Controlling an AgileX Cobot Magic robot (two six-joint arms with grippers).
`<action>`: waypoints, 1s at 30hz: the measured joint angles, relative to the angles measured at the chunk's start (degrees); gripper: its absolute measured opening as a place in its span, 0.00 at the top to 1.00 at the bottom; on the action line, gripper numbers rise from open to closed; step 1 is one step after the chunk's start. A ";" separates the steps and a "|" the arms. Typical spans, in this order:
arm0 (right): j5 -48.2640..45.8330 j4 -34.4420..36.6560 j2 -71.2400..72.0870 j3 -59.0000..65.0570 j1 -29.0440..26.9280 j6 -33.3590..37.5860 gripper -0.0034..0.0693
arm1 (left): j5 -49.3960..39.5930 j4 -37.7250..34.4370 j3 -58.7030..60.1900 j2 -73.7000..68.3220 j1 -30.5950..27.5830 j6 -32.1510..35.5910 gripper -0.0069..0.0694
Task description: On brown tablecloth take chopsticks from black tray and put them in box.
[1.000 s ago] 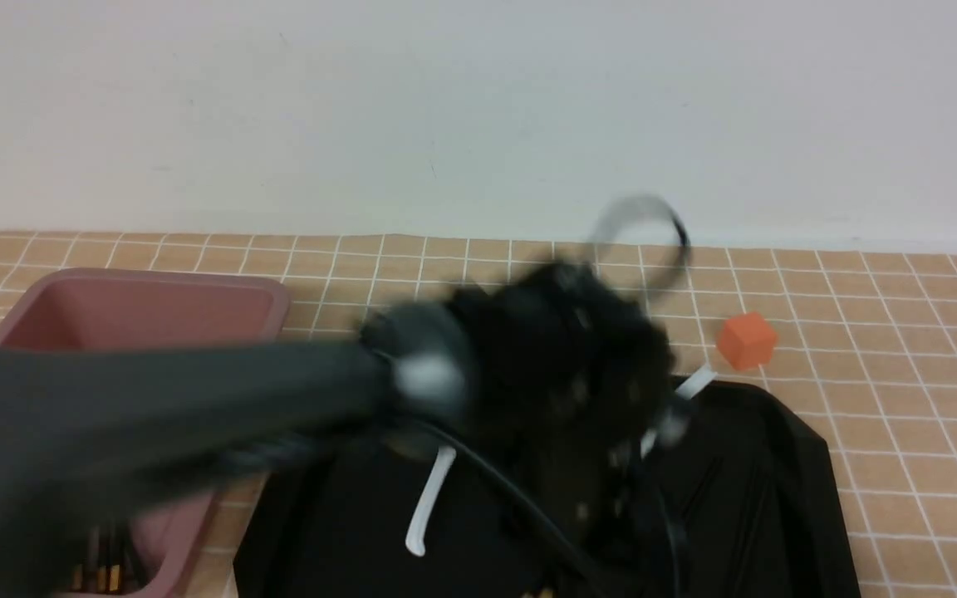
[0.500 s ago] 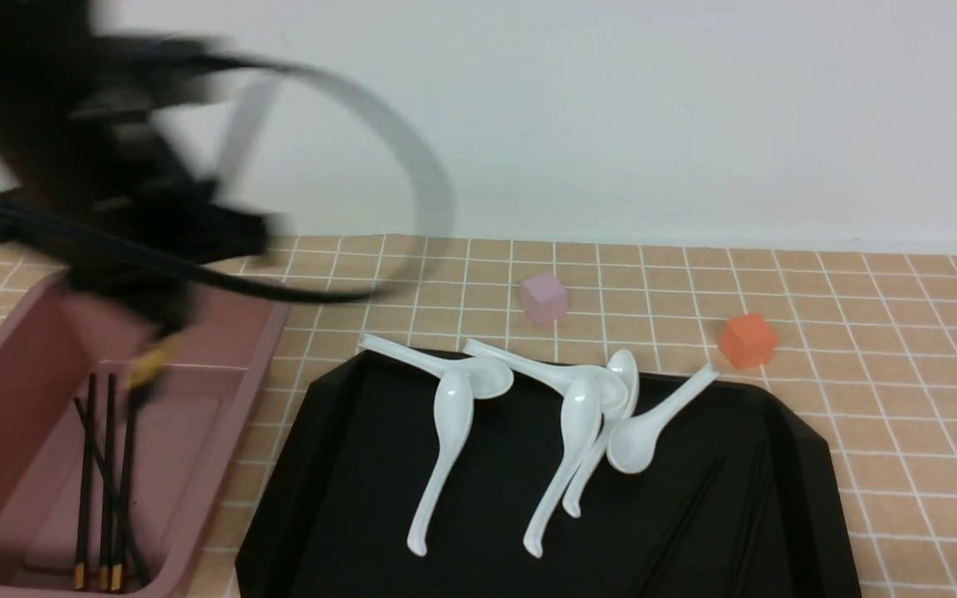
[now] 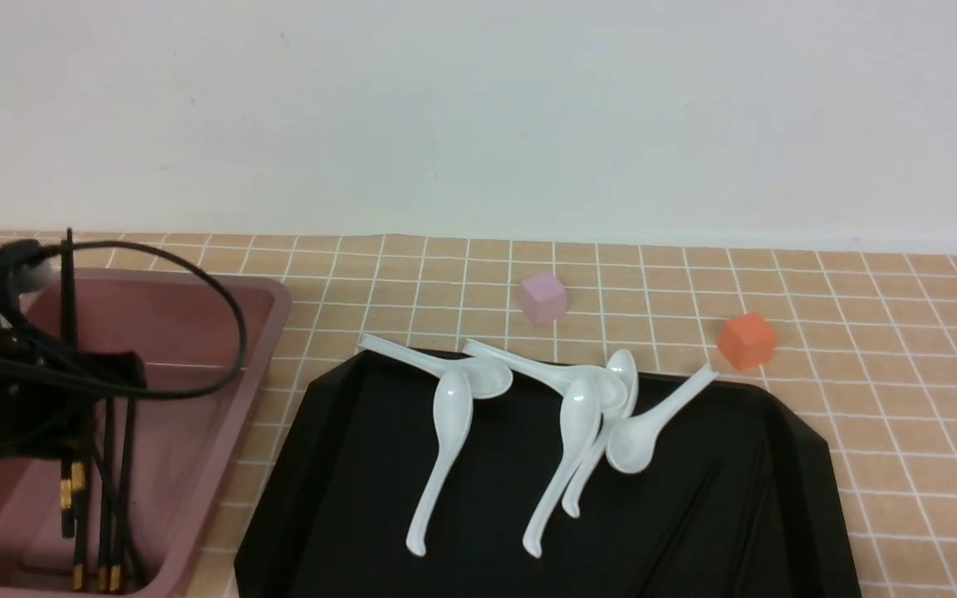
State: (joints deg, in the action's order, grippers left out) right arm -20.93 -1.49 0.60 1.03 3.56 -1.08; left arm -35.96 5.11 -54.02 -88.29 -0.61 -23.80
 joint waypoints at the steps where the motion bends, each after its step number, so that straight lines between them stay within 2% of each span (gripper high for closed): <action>1: 0.00 0.00 0.00 0.00 0.00 0.00 0.62 | -0.06 -0.04 0.05 -0.32 0.00 0.00 0.72; 9: 0.00 0.00 0.00 0.00 0.00 0.00 0.62 | -3.44 -0.67 -0.42 -0.06 -0.06 0.00 0.47; 12: 0.00 0.00 0.00 0.00 0.00 0.00 0.62 | -8.08 -2.11 -2.33 1.88 -0.06 0.26 0.46; 15: 0.00 0.00 0.00 0.00 0.00 0.00 0.62 | -12.19 -3.33 -4.02 4.96 -0.06 1.53 0.55; 21: 0.00 0.00 0.00 0.00 0.00 0.00 0.62 | -19.98 -10.93 -2.80 15.90 -0.06 10.53 0.92; 28: 0.00 0.00 0.00 0.00 0.00 0.00 0.62 | -21.26 -18.20 6.18 31.38 -0.06 16.34 0.93; 30: 0.00 0.00 0.00 0.00 0.00 0.00 0.62 | -18.35 -22.72 12.13 40.38 -0.06 20.04 0.93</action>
State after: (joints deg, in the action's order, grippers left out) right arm -20.93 -1.49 0.60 1.03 3.56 -1.08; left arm -54.31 -17.61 -41.90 -47.91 -0.67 -3.75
